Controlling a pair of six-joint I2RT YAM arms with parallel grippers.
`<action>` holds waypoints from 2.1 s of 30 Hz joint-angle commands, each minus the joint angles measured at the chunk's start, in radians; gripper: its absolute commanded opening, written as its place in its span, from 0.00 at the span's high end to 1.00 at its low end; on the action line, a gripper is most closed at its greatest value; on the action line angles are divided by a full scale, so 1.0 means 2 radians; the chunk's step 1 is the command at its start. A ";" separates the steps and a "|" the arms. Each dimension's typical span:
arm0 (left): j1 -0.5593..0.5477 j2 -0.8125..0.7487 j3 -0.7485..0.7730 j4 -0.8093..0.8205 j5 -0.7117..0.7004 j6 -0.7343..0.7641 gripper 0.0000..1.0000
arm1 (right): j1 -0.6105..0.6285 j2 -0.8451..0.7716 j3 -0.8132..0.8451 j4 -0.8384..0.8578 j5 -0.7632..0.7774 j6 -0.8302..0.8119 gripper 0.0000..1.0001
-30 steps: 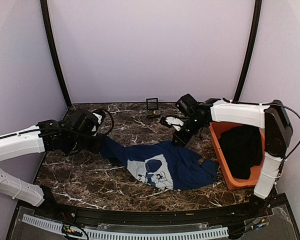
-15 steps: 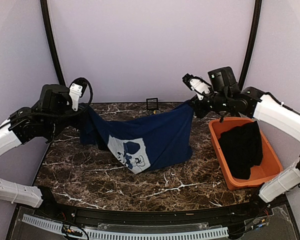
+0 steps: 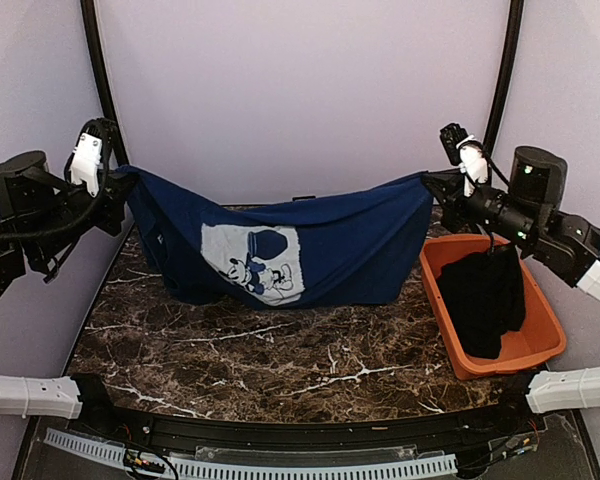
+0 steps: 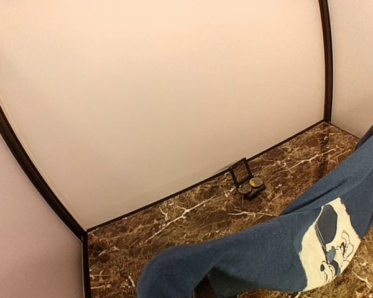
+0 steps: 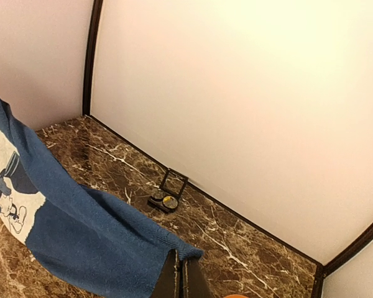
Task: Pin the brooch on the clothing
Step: Flatten out the crumpled clothing at the center of the board.
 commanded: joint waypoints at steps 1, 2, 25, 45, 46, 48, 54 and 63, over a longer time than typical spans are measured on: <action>0.003 -0.024 0.021 0.014 0.065 0.046 0.99 | -0.002 -0.058 -0.030 0.076 -0.052 0.000 1.00; 0.003 -0.030 0.024 0.011 0.093 0.049 0.99 | -0.002 -0.067 -0.033 0.078 -0.062 0.001 1.00; 0.039 0.105 -0.127 -0.007 -0.105 -0.142 0.99 | -0.005 0.131 -0.077 0.085 0.141 0.060 1.00; 0.146 0.397 -0.026 -0.049 -0.061 -0.217 0.99 | -0.013 0.385 -0.004 0.115 0.157 0.075 1.00; 0.150 0.399 -0.024 -0.051 -0.059 -0.215 0.99 | -0.015 0.387 -0.001 0.116 0.153 0.076 1.00; 0.162 0.403 -0.017 -0.050 -0.060 -0.206 0.99 | -0.019 0.390 0.006 0.120 0.146 0.077 1.00; 0.209 0.413 0.027 -0.056 -0.050 -0.176 0.99 | -0.030 0.418 0.045 0.118 0.143 0.072 0.99; 0.230 0.491 0.091 -0.074 -0.043 -0.142 0.99 | -0.036 0.468 0.092 0.099 0.152 0.084 0.97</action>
